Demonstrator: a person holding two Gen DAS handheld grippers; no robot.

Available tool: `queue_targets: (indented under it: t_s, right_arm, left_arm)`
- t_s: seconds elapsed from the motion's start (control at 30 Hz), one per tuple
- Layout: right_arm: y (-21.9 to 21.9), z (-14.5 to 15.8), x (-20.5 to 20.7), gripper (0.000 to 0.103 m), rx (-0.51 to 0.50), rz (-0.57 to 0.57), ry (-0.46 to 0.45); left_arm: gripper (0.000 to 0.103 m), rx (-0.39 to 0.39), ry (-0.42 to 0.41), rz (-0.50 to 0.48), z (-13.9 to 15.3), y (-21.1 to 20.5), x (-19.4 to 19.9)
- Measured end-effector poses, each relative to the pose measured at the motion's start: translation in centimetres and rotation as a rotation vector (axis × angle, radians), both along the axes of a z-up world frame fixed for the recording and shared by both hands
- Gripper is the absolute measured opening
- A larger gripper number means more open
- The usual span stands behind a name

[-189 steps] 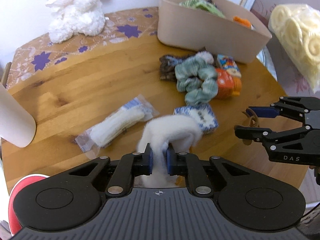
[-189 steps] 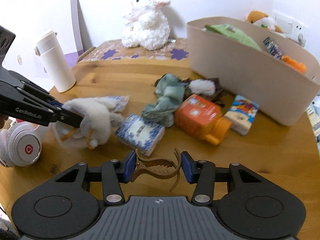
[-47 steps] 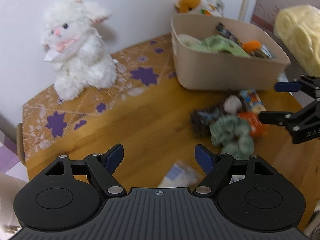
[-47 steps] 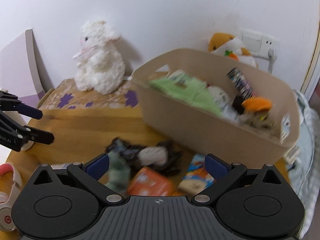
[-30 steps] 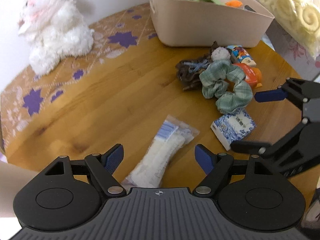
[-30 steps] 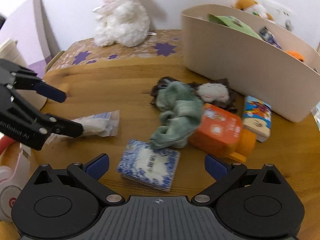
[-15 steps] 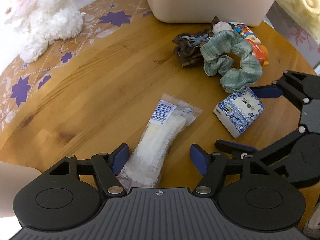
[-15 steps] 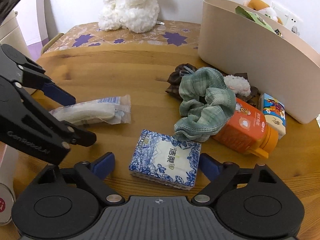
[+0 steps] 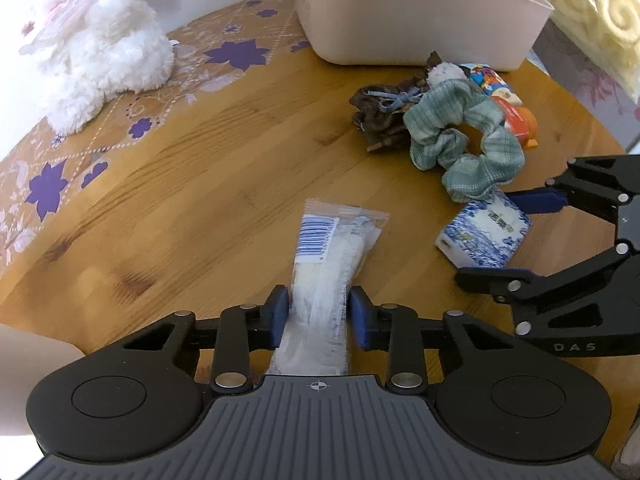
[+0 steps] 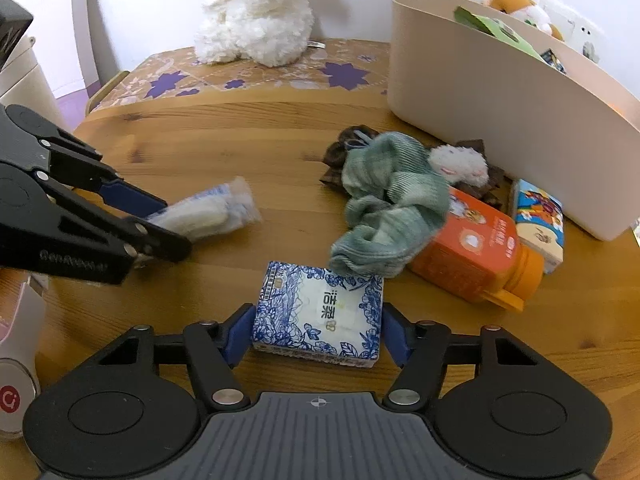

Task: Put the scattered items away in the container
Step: 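Grasp the white packet with the left tool while the right tool grasps the blue-white tissue pack, then carry the white packet and blue-white tissue pack over the basket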

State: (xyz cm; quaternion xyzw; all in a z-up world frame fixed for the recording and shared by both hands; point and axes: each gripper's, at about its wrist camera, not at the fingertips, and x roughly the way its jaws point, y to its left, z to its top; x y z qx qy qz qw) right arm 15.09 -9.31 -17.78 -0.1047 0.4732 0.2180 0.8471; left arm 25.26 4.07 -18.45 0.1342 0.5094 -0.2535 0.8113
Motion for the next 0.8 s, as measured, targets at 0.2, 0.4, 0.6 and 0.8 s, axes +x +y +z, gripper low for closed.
queue_targets:
  t_s: [0.2,0.4,0.6,0.8]
  right_arm:
    - [-1.3,0.1,0.1,0.063,0.012,-0.020,0.014]
    - [-2.7,0.9,0.3,0.063,0.067,-0.040,0.011]
    - [-3.7,1.8,0.6,0.063,0.087,-0.025,-0.006]
    - [-4.6,2.9,0.7,0.063,0.104,0.016,-0.024]
  left_arm:
    - [0.030,-0.003,-0.001,-0.009,0.1,0.0,-0.4]
    - [0.028,-0.018,0.003,-0.015,0.2,-0.4,-1.3]
    - [0.027,-0.035,-0.004,0.024,0.9,0.0,-2.2]
    - [0.027,-0.058,-0.034,0.066,2.5,0.3,-2.7]
